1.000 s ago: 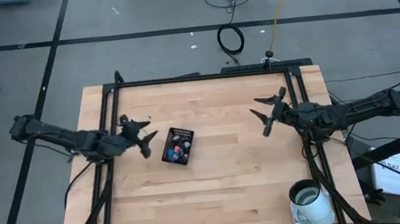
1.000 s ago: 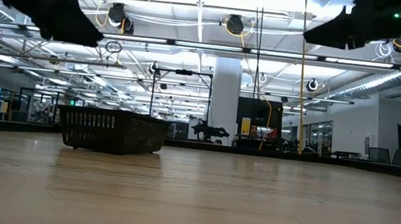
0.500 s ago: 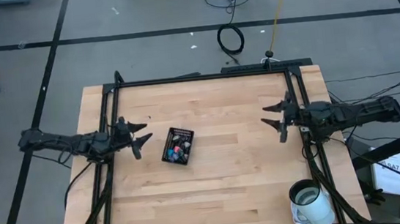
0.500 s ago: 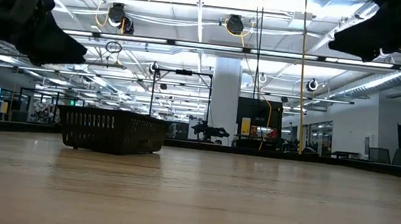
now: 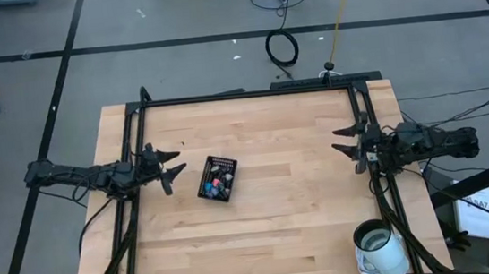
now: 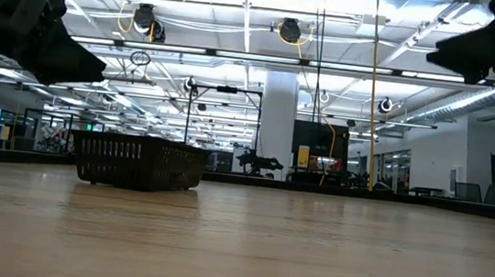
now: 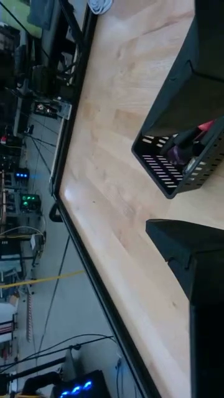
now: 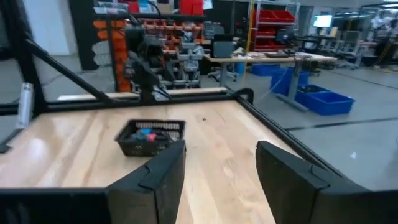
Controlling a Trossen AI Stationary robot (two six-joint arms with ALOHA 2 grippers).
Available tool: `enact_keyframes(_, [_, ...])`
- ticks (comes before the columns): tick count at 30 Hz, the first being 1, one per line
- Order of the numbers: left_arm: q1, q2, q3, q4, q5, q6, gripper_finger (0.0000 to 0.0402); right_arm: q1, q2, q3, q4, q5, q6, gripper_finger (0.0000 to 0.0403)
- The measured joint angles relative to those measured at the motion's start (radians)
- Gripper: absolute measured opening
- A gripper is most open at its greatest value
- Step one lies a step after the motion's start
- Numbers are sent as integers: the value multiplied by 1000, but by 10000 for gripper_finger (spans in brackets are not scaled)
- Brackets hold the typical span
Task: Pick & Place Nail Polish
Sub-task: Return to Home Position
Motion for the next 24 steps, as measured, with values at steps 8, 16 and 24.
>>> enact_keyframes(8, [0,3,0,0,0,-9,225,-1,-9,-145,117,0,32,183])
enact_keyframes(16, [0,3,0,0,-5,32,225,-1,-13,-254,268,-1,35,187])
enact_keyframes(24, [0,3,0,4,-7,43,225,0,-12,-304,353,-3,32,184])
